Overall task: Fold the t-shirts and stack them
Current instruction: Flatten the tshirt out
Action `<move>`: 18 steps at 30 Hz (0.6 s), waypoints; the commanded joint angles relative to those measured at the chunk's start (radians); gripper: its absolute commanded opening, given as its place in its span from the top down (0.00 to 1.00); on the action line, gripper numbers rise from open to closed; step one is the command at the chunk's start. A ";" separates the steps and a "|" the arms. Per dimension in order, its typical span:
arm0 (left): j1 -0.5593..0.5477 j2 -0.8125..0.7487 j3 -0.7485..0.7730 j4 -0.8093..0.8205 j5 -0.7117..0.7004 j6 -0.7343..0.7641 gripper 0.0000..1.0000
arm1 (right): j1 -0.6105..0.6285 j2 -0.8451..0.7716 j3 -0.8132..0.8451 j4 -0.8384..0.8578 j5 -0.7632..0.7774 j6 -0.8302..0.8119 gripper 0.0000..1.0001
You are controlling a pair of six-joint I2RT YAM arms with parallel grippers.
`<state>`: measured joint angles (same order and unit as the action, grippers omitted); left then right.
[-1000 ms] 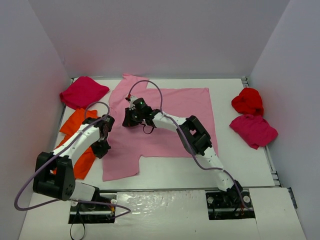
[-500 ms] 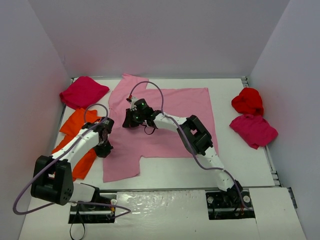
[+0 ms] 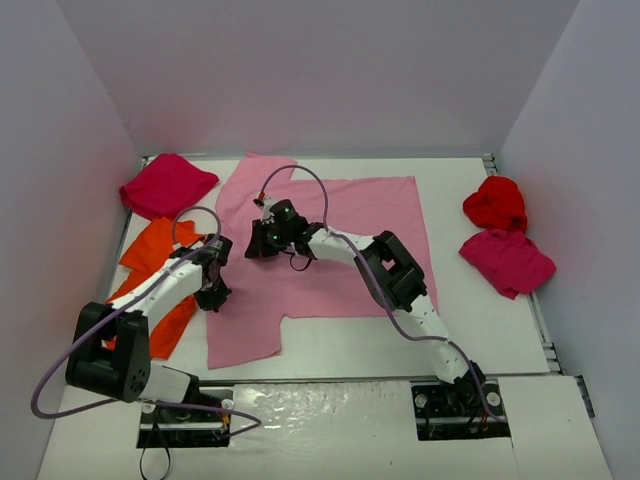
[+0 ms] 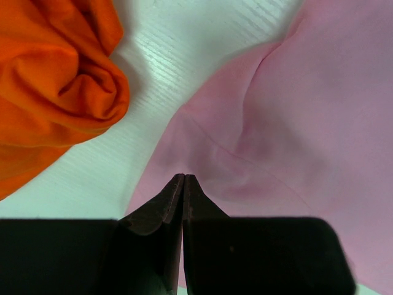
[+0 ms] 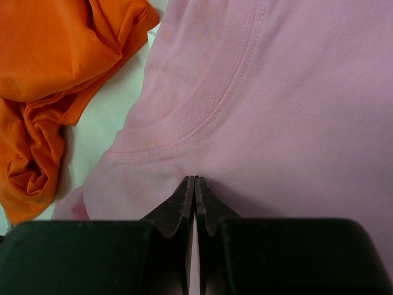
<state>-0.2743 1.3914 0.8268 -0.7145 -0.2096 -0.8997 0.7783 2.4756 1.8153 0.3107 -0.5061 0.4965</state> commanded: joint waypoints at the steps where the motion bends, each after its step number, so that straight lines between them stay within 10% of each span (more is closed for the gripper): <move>1: -0.023 0.059 -0.020 0.046 -0.005 -0.027 1.00 | -0.006 -0.060 0.005 -0.008 -0.028 -0.006 1.00; 18: -0.152 0.062 -0.092 -0.027 -0.047 -0.140 1.00 | -0.022 -0.049 0.188 0.065 -0.135 0.011 1.00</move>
<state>-0.4147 1.4818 0.7916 -0.6924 -0.3038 -0.9858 0.7616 2.4760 1.8892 0.2844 -0.5690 0.4965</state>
